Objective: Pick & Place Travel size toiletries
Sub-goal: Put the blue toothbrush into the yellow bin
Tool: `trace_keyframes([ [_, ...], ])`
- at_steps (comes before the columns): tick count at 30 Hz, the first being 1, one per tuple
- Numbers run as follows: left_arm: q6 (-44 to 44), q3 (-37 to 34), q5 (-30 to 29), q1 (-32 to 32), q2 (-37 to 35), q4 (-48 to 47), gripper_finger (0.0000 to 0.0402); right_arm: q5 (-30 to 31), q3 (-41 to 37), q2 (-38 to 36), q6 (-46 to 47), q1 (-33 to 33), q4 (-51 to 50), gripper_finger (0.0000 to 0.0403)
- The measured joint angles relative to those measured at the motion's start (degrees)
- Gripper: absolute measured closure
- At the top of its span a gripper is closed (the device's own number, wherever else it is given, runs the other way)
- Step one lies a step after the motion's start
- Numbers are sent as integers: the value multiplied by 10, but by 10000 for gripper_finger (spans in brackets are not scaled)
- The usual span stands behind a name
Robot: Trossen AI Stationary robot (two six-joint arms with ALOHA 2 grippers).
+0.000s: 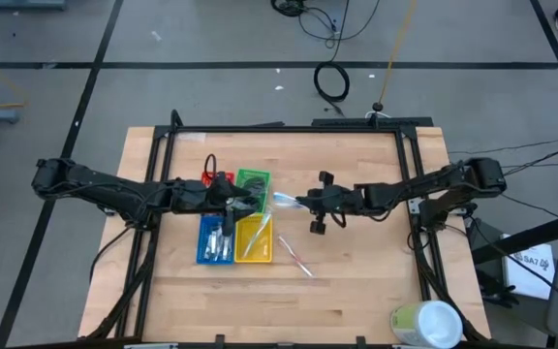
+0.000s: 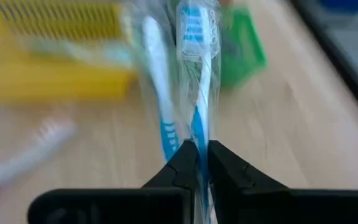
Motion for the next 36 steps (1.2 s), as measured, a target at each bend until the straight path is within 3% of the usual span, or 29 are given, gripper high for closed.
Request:
trace_keyframes([
  [6, 0, 0, 0, 0, 0, -1, 121, -30, -25, 32, 77, -12, -67, 388],
  [11, 0, 0, 0, 0, 0, -1, 121, -28, -73, 38, 118, -12, -41, 378],
  [22, -4, 0, 0, 0, 0, 1, 121, -28, -146, 38, 146, -16, 100, 293],
  [29, -4, 0, 0, 0, 0, 1, 121, 56, -146, 37, 133, -54, 110, 218],
  [34, -6, 0, 0, 0, 0, 0, 121, 107, -146, 36, 118, -82, 122, 190],
  [36, -6, 0, 0, 0, 0, 0, 121, 101, -146, 36, 117, -89, 130, 184],
])
